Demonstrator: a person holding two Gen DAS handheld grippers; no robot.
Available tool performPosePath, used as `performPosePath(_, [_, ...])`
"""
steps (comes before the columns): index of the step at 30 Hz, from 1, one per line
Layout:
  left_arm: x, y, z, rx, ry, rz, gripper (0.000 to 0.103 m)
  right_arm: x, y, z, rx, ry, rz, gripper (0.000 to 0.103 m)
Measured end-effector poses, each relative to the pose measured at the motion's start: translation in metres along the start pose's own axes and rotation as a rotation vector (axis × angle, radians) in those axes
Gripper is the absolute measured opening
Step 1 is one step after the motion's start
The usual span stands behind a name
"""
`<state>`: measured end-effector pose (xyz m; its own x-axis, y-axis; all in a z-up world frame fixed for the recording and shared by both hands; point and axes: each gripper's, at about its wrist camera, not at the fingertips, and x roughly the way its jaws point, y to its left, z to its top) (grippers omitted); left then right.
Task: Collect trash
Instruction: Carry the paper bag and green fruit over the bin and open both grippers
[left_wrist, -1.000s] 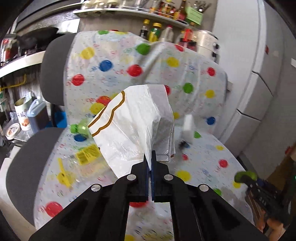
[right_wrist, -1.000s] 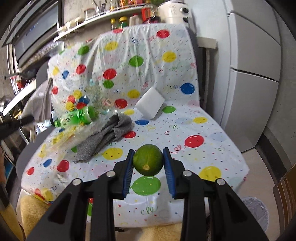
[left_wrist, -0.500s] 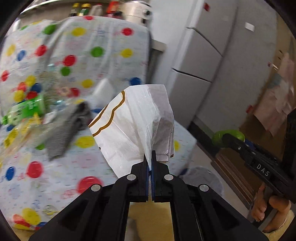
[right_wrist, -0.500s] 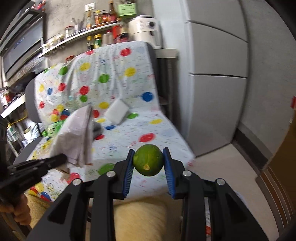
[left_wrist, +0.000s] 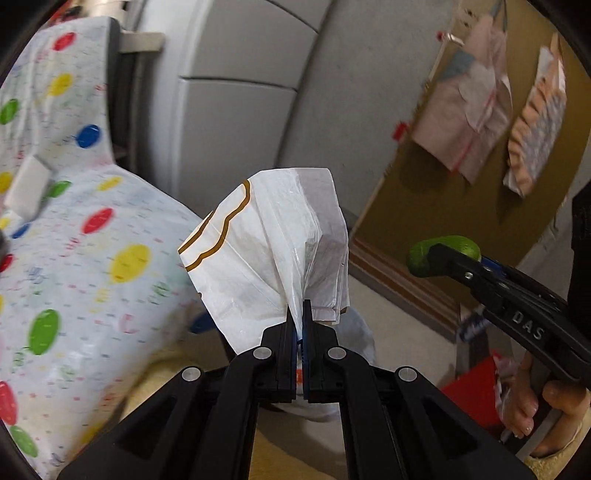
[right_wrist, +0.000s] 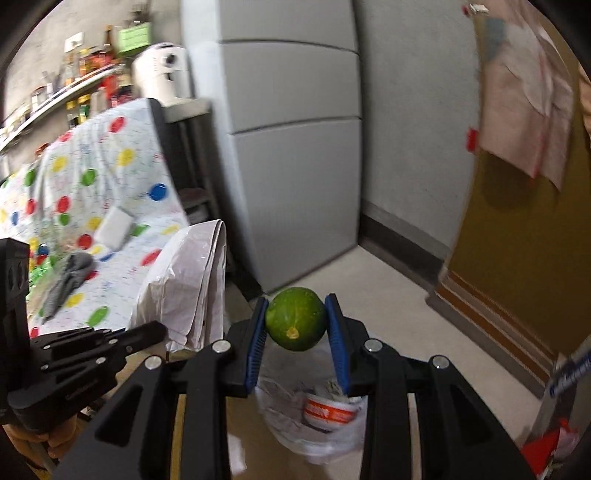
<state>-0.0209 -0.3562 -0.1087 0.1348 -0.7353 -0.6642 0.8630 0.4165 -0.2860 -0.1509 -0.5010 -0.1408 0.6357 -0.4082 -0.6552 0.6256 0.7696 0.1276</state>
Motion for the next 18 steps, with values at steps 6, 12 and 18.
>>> performPosePath(6, [0.036,-0.011,-0.006,0.031,0.068,-0.020,0.002,0.028,-0.028,-0.013,0.063,0.056,-0.019,0.031])
performPosePath(12, [0.065,-0.022,0.002,0.053,0.087,-0.054,0.010,0.056,-0.048,-0.018,0.121,0.114,-0.029,0.032])
performPosePath(18, [0.082,-0.017,0.003,0.034,0.097,-0.049,0.056,0.064,-0.058,-0.016,0.164,0.110,-0.058,0.042])
